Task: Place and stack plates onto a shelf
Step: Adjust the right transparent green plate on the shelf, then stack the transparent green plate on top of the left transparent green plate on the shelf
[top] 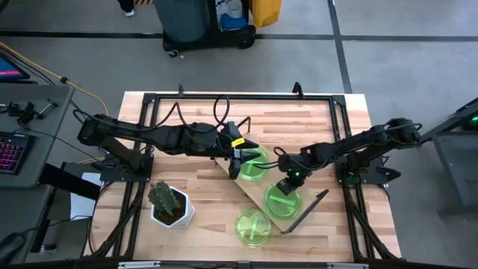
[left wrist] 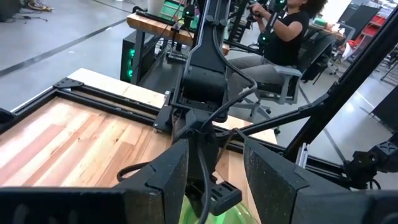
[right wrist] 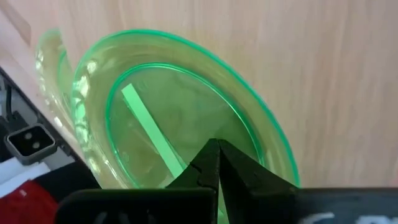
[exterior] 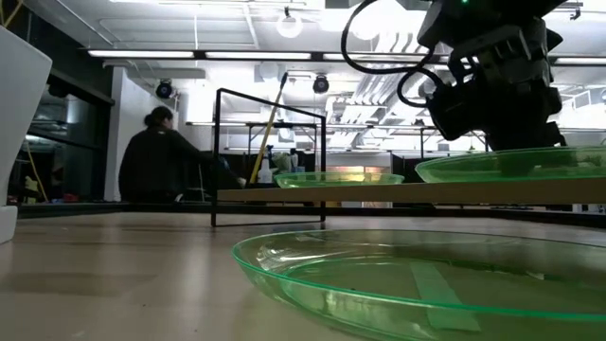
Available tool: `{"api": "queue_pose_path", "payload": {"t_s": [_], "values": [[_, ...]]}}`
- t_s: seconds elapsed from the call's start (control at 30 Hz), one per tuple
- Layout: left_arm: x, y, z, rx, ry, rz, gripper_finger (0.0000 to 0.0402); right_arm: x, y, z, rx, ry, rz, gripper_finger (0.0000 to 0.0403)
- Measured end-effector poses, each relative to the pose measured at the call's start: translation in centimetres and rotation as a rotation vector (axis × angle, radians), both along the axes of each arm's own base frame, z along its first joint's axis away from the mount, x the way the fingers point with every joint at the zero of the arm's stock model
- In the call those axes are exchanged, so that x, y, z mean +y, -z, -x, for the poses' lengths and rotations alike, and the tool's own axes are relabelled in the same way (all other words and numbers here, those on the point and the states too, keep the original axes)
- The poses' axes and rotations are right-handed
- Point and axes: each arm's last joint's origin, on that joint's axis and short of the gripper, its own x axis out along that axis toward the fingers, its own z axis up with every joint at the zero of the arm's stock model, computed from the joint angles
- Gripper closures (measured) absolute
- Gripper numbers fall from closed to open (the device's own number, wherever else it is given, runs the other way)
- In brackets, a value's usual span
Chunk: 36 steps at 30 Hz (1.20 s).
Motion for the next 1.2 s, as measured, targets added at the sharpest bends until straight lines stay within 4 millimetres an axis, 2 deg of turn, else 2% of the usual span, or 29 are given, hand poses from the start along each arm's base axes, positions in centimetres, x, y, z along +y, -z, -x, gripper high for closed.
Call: {"api": "queue_pose_path", "payload": {"t_s": [0.4, 0.53, 0.67, 0.93, 1.2], "values": [[0.0, 0.0, 0.0, -0.001, 0.000, 0.000, 0.0257, -1.2, -1.0, -0.7, -0.031, 0.021, 0.070, 0.0403], [0.0, -0.1, 0.1, 0.001, 0.000, 0.000, 0.0257, -1.2, -2.1, -0.7, -0.019, -0.043, 0.081, 0.0403], [0.1, -0.3, 0.5, 0.016, 0.001, -0.002, 0.0257, -1.2, -4.1, -0.2, -0.050, -0.100, 0.114, 0.0403], [0.0, -0.3, 1.1, 0.032, 0.050, -0.010, 0.0257, -1.7, -7.8, 3.1, -0.142, -0.101, 0.195, 0.0403], [-0.2, 2.4, 1.0, 0.002, 0.088, 0.084, 0.0257, -2.3, -11.1, 6.6, -0.289, -0.013, 0.263, 0.0403]]}}
